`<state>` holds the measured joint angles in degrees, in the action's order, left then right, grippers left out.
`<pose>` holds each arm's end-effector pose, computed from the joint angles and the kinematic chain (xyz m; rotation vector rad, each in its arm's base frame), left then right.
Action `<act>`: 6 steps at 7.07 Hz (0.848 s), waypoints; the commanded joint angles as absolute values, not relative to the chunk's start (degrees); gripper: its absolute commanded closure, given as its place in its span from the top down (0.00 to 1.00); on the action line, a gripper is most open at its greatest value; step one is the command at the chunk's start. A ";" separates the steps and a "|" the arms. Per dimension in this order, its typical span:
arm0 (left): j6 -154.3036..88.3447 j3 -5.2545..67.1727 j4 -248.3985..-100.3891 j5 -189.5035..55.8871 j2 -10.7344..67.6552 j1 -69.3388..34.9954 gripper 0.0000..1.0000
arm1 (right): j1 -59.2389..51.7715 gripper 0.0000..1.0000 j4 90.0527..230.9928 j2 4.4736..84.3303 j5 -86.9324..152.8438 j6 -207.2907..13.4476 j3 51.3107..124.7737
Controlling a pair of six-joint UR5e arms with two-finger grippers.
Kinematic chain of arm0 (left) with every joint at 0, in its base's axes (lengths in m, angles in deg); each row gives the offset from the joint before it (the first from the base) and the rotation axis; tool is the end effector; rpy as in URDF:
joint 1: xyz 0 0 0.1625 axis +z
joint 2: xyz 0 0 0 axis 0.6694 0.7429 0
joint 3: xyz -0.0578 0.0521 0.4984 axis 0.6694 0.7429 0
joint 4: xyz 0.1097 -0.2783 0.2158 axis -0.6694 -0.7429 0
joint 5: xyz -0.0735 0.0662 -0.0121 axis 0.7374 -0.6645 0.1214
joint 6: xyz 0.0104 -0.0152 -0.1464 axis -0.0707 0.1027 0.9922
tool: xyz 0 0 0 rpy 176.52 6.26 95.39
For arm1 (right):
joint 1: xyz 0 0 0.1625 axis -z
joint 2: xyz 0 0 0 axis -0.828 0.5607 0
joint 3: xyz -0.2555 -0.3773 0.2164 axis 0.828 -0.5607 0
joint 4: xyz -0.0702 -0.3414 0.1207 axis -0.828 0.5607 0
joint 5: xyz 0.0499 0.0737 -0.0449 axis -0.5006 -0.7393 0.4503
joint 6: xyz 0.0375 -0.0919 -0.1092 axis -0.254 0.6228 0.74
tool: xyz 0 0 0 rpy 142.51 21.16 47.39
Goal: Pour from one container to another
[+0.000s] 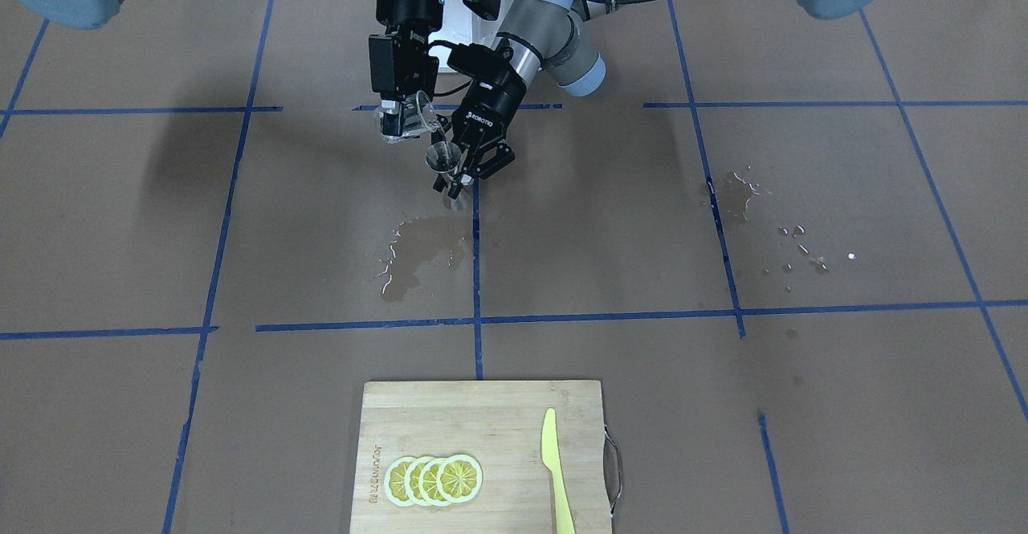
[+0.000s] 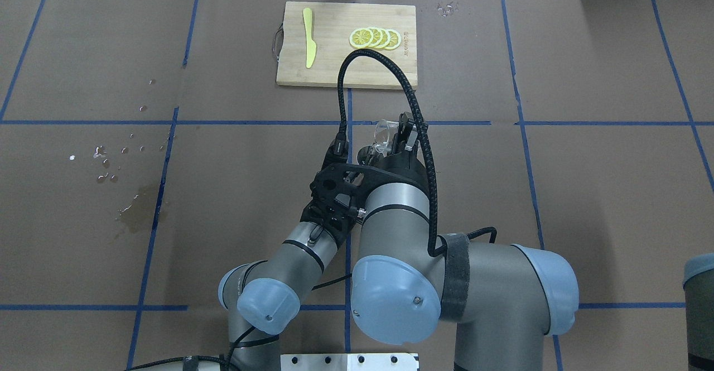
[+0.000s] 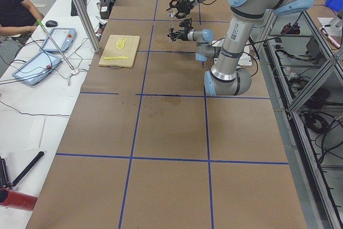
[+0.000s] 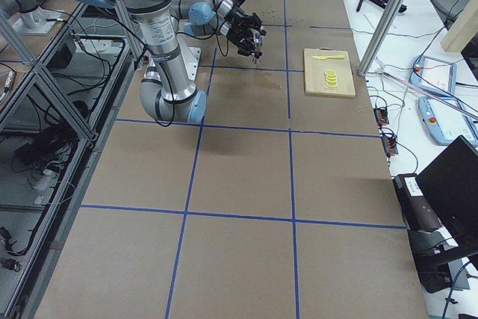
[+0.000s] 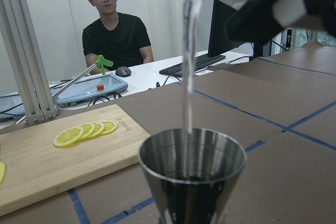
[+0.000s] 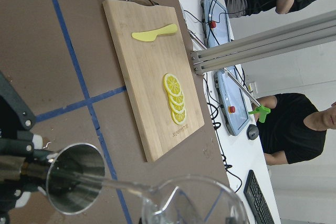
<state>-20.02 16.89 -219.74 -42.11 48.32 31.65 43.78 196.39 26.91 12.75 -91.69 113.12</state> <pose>0.6662 -0.3613 0.2859 1.3791 0.9443 0.0311 -0.5282 -0.3597 0.2541 1.0730 0.0573 -0.7464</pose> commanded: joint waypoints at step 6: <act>-20.02 17.16 -219.75 -42.02 48.33 31.65 0.00 | 43.42 0.11 197.59 26.80 12.74 -87.45 113.52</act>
